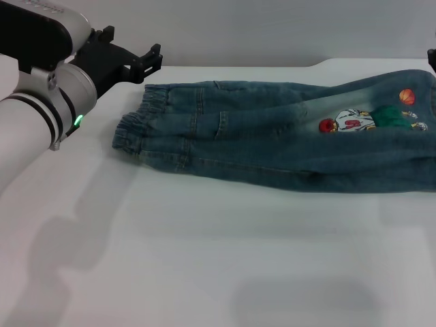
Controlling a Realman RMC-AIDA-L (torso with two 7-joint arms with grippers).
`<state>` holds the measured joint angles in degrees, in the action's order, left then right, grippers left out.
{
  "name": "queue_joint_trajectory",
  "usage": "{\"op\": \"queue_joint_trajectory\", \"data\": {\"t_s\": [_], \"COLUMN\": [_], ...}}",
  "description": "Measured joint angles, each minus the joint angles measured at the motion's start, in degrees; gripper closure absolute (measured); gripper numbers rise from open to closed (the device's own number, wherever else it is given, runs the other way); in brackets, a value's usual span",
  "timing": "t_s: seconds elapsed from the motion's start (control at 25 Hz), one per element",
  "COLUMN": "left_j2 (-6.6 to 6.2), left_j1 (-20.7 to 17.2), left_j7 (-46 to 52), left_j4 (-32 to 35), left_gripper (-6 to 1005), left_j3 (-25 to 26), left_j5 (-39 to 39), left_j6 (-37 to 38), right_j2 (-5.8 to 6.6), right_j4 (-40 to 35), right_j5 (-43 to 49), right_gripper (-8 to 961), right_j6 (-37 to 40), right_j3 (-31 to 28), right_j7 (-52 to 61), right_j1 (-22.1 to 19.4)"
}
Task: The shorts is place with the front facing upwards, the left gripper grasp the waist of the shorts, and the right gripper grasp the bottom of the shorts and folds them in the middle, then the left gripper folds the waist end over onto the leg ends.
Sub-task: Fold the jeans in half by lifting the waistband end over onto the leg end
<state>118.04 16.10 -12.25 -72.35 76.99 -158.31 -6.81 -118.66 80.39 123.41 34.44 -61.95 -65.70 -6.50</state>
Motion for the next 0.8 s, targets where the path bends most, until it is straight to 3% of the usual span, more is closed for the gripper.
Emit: {"op": "queue_joint_trajectory", "data": {"t_s": [0.24, 0.48, 0.6, 0.8], "left_j2": [-0.01, 0.00, 0.08, 0.08], "left_j1": [0.1, 0.3, 0.2, -0.2], "left_j7": [0.0, 0.0, 0.0, 0.0], "left_j4": [0.2, 0.6, 0.4, 0.3], "left_gripper": [160, 161, 162, 163], "left_j3": [0.0, 0.0, -0.2, -0.6], "left_j5": [0.0, 0.0, 0.5, 1.3], "left_j6": [-0.2, -0.4, 0.2, 1.4], "right_j2": [0.10, -0.15, -0.25, -0.39], "right_j4": [-3.8, -20.4, -28.1, -30.7], "right_j5": [4.3, 20.1, 22.8, 22.6], "right_gripper": [122, 124, 126, 128], "right_j6": [4.2, 25.7, 35.3, 37.8], "right_j3": [0.3, 3.1, 3.9, 4.1], "right_j7": [7.6, 28.1, 36.7, 40.0], "right_j1": [0.3, 3.0, 4.5, 3.5]}}
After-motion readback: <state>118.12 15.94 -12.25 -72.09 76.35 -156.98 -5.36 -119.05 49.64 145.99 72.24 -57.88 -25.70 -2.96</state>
